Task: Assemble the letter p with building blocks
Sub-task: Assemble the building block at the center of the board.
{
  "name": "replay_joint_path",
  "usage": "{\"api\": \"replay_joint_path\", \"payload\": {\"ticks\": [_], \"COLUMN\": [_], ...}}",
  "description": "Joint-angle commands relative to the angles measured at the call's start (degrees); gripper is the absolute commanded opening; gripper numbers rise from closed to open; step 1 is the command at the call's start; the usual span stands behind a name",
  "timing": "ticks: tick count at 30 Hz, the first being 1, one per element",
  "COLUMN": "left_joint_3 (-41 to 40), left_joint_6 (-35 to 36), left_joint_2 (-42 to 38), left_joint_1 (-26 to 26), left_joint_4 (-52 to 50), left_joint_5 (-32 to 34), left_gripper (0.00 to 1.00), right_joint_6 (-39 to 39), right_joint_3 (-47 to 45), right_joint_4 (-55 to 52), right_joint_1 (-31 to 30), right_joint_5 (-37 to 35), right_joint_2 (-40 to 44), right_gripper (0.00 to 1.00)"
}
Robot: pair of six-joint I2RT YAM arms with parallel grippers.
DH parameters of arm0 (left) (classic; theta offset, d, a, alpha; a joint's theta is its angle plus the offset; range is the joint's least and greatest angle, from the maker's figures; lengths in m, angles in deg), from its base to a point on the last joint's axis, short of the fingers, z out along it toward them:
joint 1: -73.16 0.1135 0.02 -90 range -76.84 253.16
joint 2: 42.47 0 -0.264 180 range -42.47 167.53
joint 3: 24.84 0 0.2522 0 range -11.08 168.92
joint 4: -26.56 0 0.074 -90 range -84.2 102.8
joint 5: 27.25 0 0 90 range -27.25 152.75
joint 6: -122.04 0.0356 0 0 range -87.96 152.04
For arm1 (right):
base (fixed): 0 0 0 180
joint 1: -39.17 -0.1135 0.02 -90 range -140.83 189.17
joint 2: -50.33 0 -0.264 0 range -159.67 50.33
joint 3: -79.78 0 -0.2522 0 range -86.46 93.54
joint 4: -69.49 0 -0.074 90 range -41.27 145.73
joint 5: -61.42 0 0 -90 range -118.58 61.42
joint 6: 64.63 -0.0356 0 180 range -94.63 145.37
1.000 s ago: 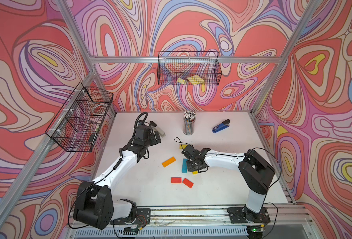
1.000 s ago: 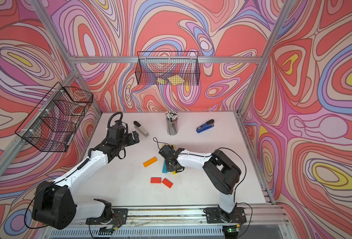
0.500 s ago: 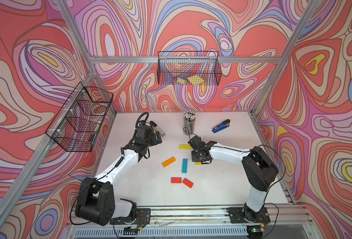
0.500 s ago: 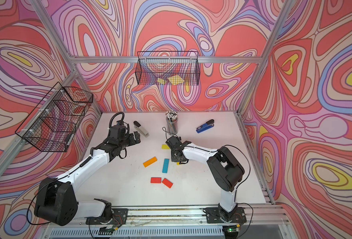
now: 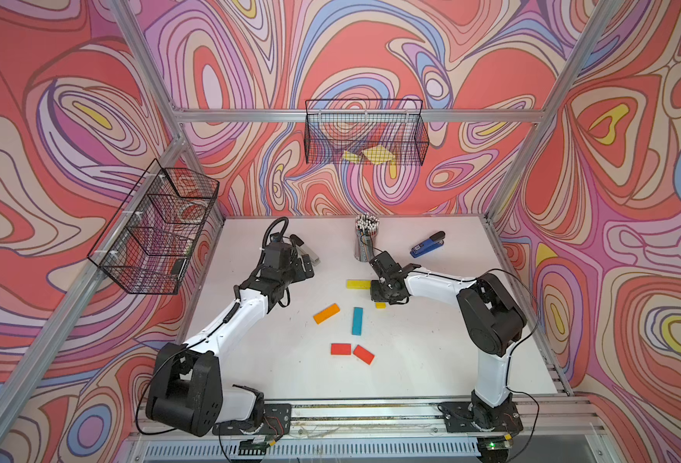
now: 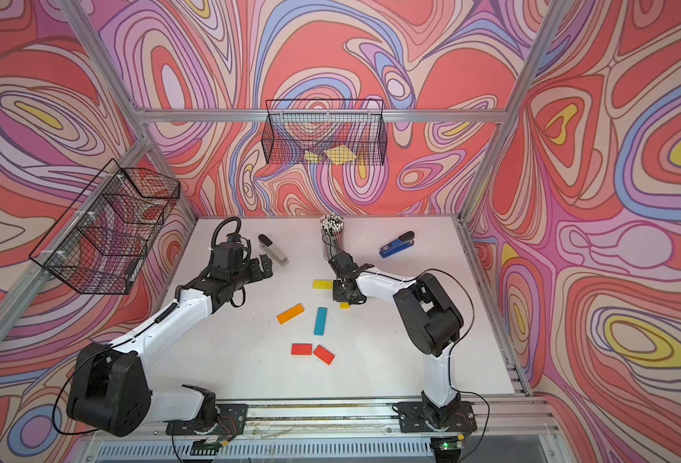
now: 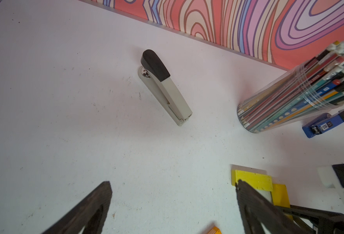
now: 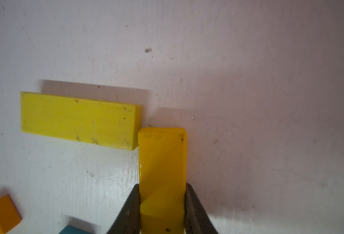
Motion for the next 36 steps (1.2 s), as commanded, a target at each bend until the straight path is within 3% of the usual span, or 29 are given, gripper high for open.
{"api": "replay_joint_path", "payload": {"ticks": [1,11,16,18,29,36], "left_joint_3": [0.72,0.68,0.66,0.66,0.56,0.62], "left_joint_6": [0.55,0.55,0.64,0.68,1.03,1.00], "left_joint_2": [0.69,0.69,0.77,0.77,0.33,-0.45], "left_joint_1": [0.42,0.41,0.38,0.38,0.37,0.42], "left_joint_4": [0.28,0.17,0.16,0.01,-0.92,-1.18], "left_joint_5": [-0.27,-0.08,-0.08,-0.08,0.26,0.07], "left_gripper": [0.99,0.99,0.99,0.99,0.99,0.99], "right_joint_6": [1.09,1.48,1.41,1.42,3.92,-1.62], "right_joint_3": [1.33,3.44,2.77,2.11,-0.09,-2.34], "right_joint_4": [0.83,0.22,0.98,1.18,-1.56,-3.28], "right_joint_1": [0.56,0.93,0.89,0.87,-0.69,-10.29], "right_joint_5": [-0.39,-0.97,0.16,0.13,0.34,3.48], "right_joint_2": [-2.22,-4.73,-3.79,-2.51,4.80,7.69], "right_gripper": [0.31,0.35,0.64,0.71,0.72,0.72]}}
